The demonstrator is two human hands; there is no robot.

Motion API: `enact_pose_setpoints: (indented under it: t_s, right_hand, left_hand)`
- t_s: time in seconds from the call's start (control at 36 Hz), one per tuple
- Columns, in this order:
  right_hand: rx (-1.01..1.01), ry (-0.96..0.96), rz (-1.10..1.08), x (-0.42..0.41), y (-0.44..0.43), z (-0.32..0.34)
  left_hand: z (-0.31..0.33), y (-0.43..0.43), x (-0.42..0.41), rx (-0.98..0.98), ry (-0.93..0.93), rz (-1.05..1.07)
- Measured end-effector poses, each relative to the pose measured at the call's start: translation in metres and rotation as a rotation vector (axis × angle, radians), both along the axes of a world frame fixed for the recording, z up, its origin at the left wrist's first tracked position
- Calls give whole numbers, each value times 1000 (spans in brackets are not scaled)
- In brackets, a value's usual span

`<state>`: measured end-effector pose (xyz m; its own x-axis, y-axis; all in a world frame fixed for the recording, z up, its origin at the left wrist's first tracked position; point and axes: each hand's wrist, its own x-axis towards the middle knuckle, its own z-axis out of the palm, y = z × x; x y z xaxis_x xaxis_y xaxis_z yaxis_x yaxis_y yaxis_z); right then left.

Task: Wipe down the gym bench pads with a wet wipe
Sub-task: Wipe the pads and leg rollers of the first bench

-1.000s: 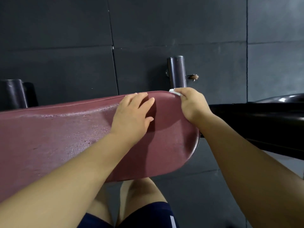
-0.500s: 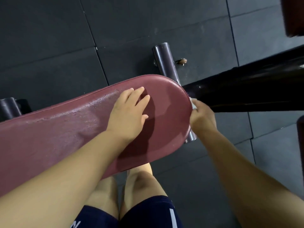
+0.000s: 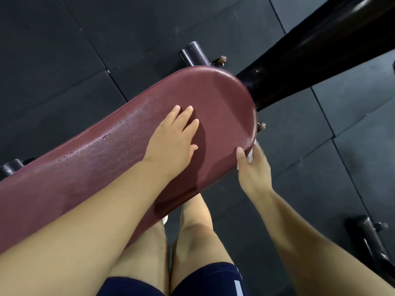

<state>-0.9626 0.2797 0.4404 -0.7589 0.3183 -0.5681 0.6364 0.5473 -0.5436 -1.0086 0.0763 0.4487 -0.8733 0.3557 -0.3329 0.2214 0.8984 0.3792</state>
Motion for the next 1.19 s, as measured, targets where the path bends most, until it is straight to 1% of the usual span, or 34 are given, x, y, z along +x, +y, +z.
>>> enact_pose_setpoints:
  t_s: [0.08,0.17,0.22,0.25,0.31,0.33,0.39,0.44,0.5,0.69,0.81,0.86,0.94,1.03,1.08,1.14,1.19]
  right_hand:
    - [36,57,-101,-3,-9,-7]
    - [-2,131,-224,-8,-12,-8]
    - [-81,170,-268,-3,-11,-9]
    - [-161,176,-294,1,-11,-10]
    - [-294,156,-338,8,-8,-9]
    - [-319,141,-339,10,-6,-8]
    - [-278,113,-267,16,1,-5]
    - [-171,98,-132,25,7,-1]
    - [-108,97,-85,31,12,1]
    - [-49,133,-224,26,4,-1]
    - [-122,106,-345,41,-20,-9]
    - [-135,83,-304,57,-37,-13]
    - [-136,37,-174,80,-57,-18]
    - [-187,-1,-109,87,-56,-17]
    - [-193,11,-79,83,-45,-12]
    - [-165,55,-99,73,-31,-8]
    - [-147,81,-168,60,-20,-2]
  left_hand:
    - [-1,-10,15,9,21,-46]
    - [-4,-21,36,-4,23,-114]
    - [-5,-26,48,-4,39,-137]
    - [-6,-28,52,-4,41,-140]
    - [-7,-30,59,-5,33,-140]
    - [-8,-30,61,1,33,-132]
    - [-8,-29,65,15,40,-111]
    - [-9,-27,66,15,48,-98]
    - [-9,-25,67,9,47,-89]
    - [-12,-20,69,1,96,-48]
    - [-12,-16,83,8,127,16]
    - [-11,-12,97,-2,139,58]
    - [-10,-9,124,-6,187,110]
    - [-9,-14,153,-11,193,193]
    - [-8,-20,171,-12,189,257]
    - [-9,-29,188,-35,191,320]
    - [-9,-39,203,-54,168,393]
